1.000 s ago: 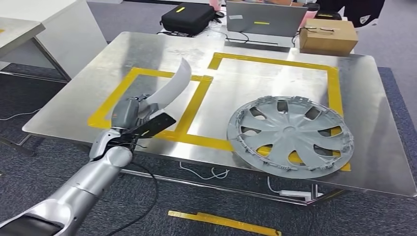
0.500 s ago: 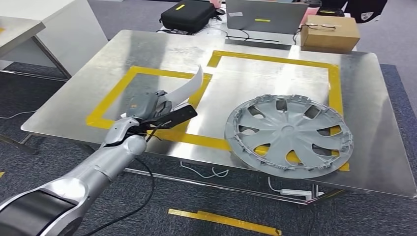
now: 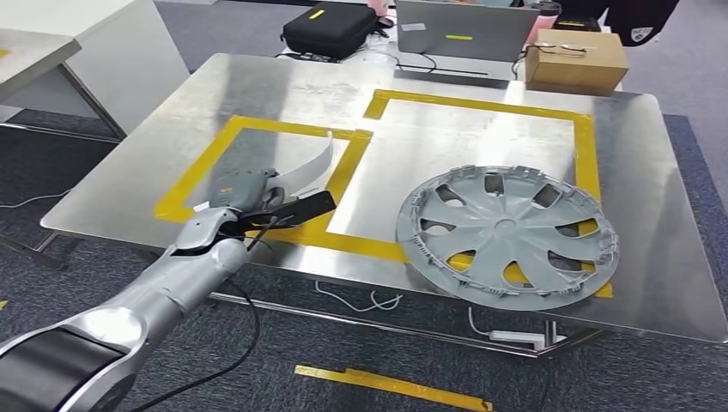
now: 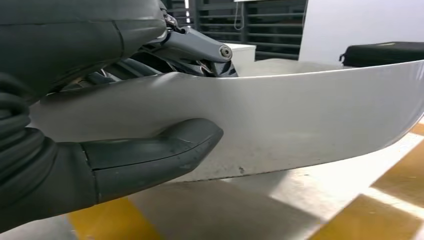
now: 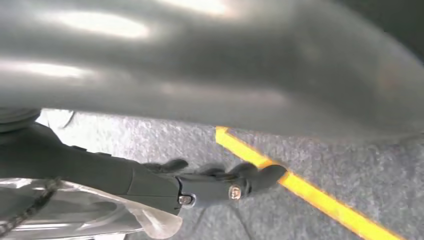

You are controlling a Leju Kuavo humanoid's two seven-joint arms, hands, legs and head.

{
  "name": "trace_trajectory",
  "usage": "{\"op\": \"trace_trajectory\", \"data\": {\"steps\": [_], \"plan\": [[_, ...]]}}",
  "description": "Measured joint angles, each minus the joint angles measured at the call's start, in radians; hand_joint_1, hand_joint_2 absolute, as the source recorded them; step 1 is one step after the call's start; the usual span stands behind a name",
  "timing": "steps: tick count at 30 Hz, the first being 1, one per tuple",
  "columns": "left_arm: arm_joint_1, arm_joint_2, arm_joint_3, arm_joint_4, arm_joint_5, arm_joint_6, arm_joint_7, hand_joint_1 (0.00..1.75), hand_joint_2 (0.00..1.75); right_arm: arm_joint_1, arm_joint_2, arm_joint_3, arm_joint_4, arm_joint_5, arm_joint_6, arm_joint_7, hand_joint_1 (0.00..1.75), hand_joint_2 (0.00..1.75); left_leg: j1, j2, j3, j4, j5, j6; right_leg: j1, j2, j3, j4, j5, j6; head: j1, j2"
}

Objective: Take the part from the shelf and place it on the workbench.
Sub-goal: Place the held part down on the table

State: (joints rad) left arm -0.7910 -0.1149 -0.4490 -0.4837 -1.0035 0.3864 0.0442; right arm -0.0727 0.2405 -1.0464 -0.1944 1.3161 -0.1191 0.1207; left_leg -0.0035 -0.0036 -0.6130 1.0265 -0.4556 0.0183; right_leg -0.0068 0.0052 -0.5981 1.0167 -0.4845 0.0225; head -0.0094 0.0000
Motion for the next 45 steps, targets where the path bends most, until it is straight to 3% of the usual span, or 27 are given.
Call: {"op": "trace_trajectory", "data": {"steps": [2, 5, 6, 7, 8, 10, 12, 16, 18, 20, 22, 23, 24, 26, 27, 28, 32, 34, 36, 37, 38, 40, 42, 43, 45], "plan": [[-0.007, -0.011, 0.0, 0.002, -0.006, -0.008, 0.005, 1.75, 1.75, -0.002, -0.029, -0.024, -0.002, -0.017, 0.026, -0.005, 0.0, 0.0, 0.004, -0.001, 0.004, -0.01, 0.006, 0.011, -0.002, -0.002, -0.015, 0.028, -0.022, 0.012, 0.003, 0.0], [-0.015, -0.023, 0.0, 0.006, -0.013, -0.013, 0.012, 1.75, 1.75, -0.007, -0.058, -0.047, -0.004, -0.029, 0.033, -0.007, 0.0, 0.0, 0.005, 0.001, 0.005, -0.013, 0.008, 0.019, -0.003, -0.002, -0.098, 0.201, -0.106, 0.025, 0.009, 0.0], [-0.015, -0.025, 0.0, 0.008, -0.02, -0.015, 0.019, 1.75, 1.75, -0.007, -0.064, -0.055, -0.005, -0.036, 0.033, -0.012, 0.0, 0.0, 0.005, 0.002, 0.005, -0.012, 0.008, 0.019, -0.004, -0.002, -0.125, 0.254, -0.121, 0.028, 0.009, 0.0], [-0.015, -0.026, 0.0, 0.011, -0.028, -0.015, 0.03, 1.31, 1.75, -0.007, -0.069, -0.063, -0.007, -0.044, 0.035, -0.019, 0.0, 0.0, 0.004, 0.002, 0.005, -0.012, 0.008, 0.019, -0.004, -0.003, -0.138, 0.274, -0.117, 0.03, 0.009, 0.0], [-0.014, -0.027, -0.001, 0.013, -0.039, -0.016, 0.042, 0.87, 1.75, -0.005, -0.074, -0.071, -0.008, -0.052, 0.039, -0.027, 0.0, 0.0, 0.004, 0.002, 0.005, -0.011, 0.007, 0.019, -0.004, -0.003, -0.132, 0.258, -0.096, 0.031, 0.009, 0.0], [-0.016, -0.027, -0.001, 0.016, -0.059, -0.02, 0.066, 0.0, 1.75, -0.003, -0.081, -0.083, -0.013, -0.061, 0.047, -0.039, 0.0, 0.0, 0.004, 0.001, 0.006, -0.009, 0.005, 0.017, -0.005, -0.004, -0.072, 0.13, -0.028, 0.029, 0.009, 0.0], [-0.017, -0.026, -0.001, 0.017, -0.066, -0.024, 0.074, 0.0, 1.75, -0.002, -0.084, -0.093, -0.017, -0.067, 0.051, -0.044, 0.0, 0.0, 0.0, -0.001, 0.002, -0.003, 0.002, 0.01, -0.005, -0.005, -0.015, 0.02, 0.006, 0.022, 0.009, 0.0], [-0.014, -0.023, 0.0, 0.021, -0.048, -0.005, 0.051, 0.0, 0.0, 0.004, -0.084, -0.108, -0.018, -0.077, 0.052, -0.045, 0.0, 0.0, -0.003, -0.001, -0.002, 0.003, -0.002, -0.007, -0.005, -0.003, -0.001, -0.002, 0.006, -0.001, 0.009, 0.0], [-0.012, -0.022, 0.007, 0.023, -0.034, 0.013, 0.03, 0.0, 0.0, 0.005, -0.084, -0.113, -0.019, -0.078, 0.048, -0.041, 0.0, 0.0, 0.0, -0.001, -0.023, 0.055, -0.038, -0.019, -0.008, -0.004, 0.001, -0.005, 0.008, -0.012, 0.006, 0.0], [-0.006, -0.022, 0.016, 0.024, -0.019, 0.036, 0.005, 0.0, 0.0, 0.005, -0.083, -0.119, -0.02, -0.076, 0.044, -0.039, 0.0, 0.0, 0.003, 0.0, -0.077, 0.178, -0.099, -0.028, -0.008, -0.005, 0.002, -0.005, 0.008, -0.018, 0.003, 0.0], [0.005, -0.023, 0.024, 0.024, 0.001, 0.051, -0.014, 0.0, 0.0, 0.006, -0.082, -0.122, -0.02, -0.075, 0.046, -0.043, 0.0, 0.0, 0.004, 0.0, -0.118, 0.269, -0.125, -0.029, -0.008, -0.004, 0.004, -0.005, 0.007, -0.02, 0.003, 0.0], [0.01, -0.025, 0.029, 0.024, 0.012, 0.054, -0.023, 0.0, 0.0, 0.007, -0.082, -0.123, -0.02, -0.075, 0.049, -0.047, 0.0, 0.0, 0.004, 0.0, -0.117, 0.265, -0.111, -0.027, -0.008, -0.003, 0.005, -0.005, 0.006, -0.02, 0.003, 0.0], [0.012, -0.027, 0.034, 0.023, 0.026, 0.055, -0.034, 0.0, 0.0, 0.008, -0.081, -0.123, -0.02, -0.074, 0.053, -0.052, 0.0, 0.0, 0.004, 0.0, -0.097, 0.223, -0.08, -0.024, -0.008, -0.003, 0.007, -0.004, 0.005, -0.02, 0.003, 0.0], [0.013, -0.033, 0.045, 0.016, 0.065, 0.055, -0.065, 0.0, 0.0, 0.009, -0.08, -0.124, -0.02, -0.07, 0.059, -0.065, 0.0, 0.0, 0.003, 0.0, -0.037, 0.094, -0.016, -0.015, -0.006, -0.002, 0.009, -0.003, 0.003, -0.016, 0.003, 0.0], [0.013, -0.037, 0.052, 0.009, 0.096, 0.054, -0.09, 0.0, 0.0, 0.009, -0.079, -0.124, -0.02, -0.067, 0.06, -0.072, 0.0, 0.0, 0.001, 0.0, -0.014, 0.043, -0.001, -0.011, -0.005, -0.002, 0.008, -0.003, 0.002, -0.012, 0.003, 0.0], [0.015, -0.041, 0.059, 0.0, 0.133, 0.052, -0.117, 0.0, 0.0, 0.009, -0.078, -0.124, -0.02, -0.063, 0.061, -0.079, 0.0, 0.0, -0.001, -0.001, -0.001, 0.014, 0.002, -0.008, -0.004, -0.002, 0.006, -0.002, 0.002, -0.008, 0.004, 0.0], [0.043, -0.055, 0.09, -0.07, 0.301, 0.041, -0.22, 0.0, 0.0, 0.013, -0.078, -0.123, -0.023, -0.045, 0.058, -0.109, 0.0, 0.0, 0.002, -0.001, 0.006, -0.007, 0.001, 0.008, -0.004, -0.003, -0.003, 0.007, -0.009, 0.014, 0.005, 0.0], [0.062, -0.062, 0.096, -0.122, 0.385, 0.034, -0.261, 0.0, 0.0, 0.016, -0.078, -0.122, -0.024, -0.035, 0.054, -0.123, 0.0, 0.0, 0.005, -0.001, 0.009, -0.013, 0.005, 0.017, -0.005, -0.004, -0.042, 0.088, -0.057, 0.02, 0.007, 0.0], [0.084, -0.065, 0.097, -0.169, 0.441, 0.032, -0.283, 0.0, 0.0, 0.019, -0.078, -0.121, -0.024, -0.029, 0.052, -0.129, 0.0, 0.0, 0.004, -0.001, 0.009, -0.012, 0.004, 0.021, -0.005, -0.004, -0.107, 0.223, -0.113, 0.024, 0.008, 0.0], [0.096, -0.066, 0.097, -0.188, 0.456, 0.031, -0.287, 0.0, 0.0, 0.02, -0.077, -0.121, -0.024, -0.028, 0.051, -0.13, 0.0, 0.0, 0.004, 0.0, 0.009, -0.012, 0.004, 0.021, -0.005, -0.004, -0.129, 0.267, -0.123, 0.025, 0.008, 0.0], [0.106, -0.066, 0.097, -0.206, 0.471, 0.029, -0.291, 0.0, 0.0, 0.022, -0.077, -0.121, -0.024, -0.026, 0.05, -0.13, 0.0, 0.0, 0.004, 0.0, 0.009, -0.011, 0.003, 0.022, -0.005, -0.005, -0.133, 0.273, -0.112, 0.026, 0.008, 0.0], [0.124, -0.067, 0.098, -0.245, 0.521, 0.027, -0.31, 0.0, 0.0, 0.024, -0.076, -0.12, -0.024, -0.024, 0.048, -0.13, 0.0, 0.0, 0.004, -0.001, 0.011, -0.009, 0.002, 0.02, -0.006, -0.005, -0.085, 0.168, -0.046, 0.024, 0.008, 0.0], [0.137, -0.067, 0.098, -0.292, 0.597, 0.029, -0.339, 0.0, 0.0, 0.022, -0.075, -0.12, -0.024, -0.022, 0.044, -0.13, 0.0, 0.0, 0.001, -0.002, 0.009, -0.005, -0.001, 0.014, -0.004, -0.005, -0.018, 0.04, -0.003, 0.018, 0.008, 0.0], [0.143, -0.067, 0.099, -0.316, 0.631, 0.031, -0.348, 0.0, 0.0, 0.021, -0.074, -0.12, -0.024, -0.021, 0.043, -0.13, 0.0, 0.0, -0.001, -0.003, 0.008, -0.004, -0.001, 0.009, -0.004, -0.004, 0.001, 0.007, 0.003, 0.014, 0.008, 0.0], [0.157, -0.067, 0.099, -0.361, 0.672, 0.034, -0.355, 0.0, 0.0, 0.023, -0.072, -0.12, -0.024, -0.021, 0.04, -0.13, 0.0, 0.0, -0.003, -0.003, 0.008, -0.004, 0.0, 0.0, -0.002, -0.002, 0.008, -0.004, 0.001, 0.004, 0.008, 0.0]]}}
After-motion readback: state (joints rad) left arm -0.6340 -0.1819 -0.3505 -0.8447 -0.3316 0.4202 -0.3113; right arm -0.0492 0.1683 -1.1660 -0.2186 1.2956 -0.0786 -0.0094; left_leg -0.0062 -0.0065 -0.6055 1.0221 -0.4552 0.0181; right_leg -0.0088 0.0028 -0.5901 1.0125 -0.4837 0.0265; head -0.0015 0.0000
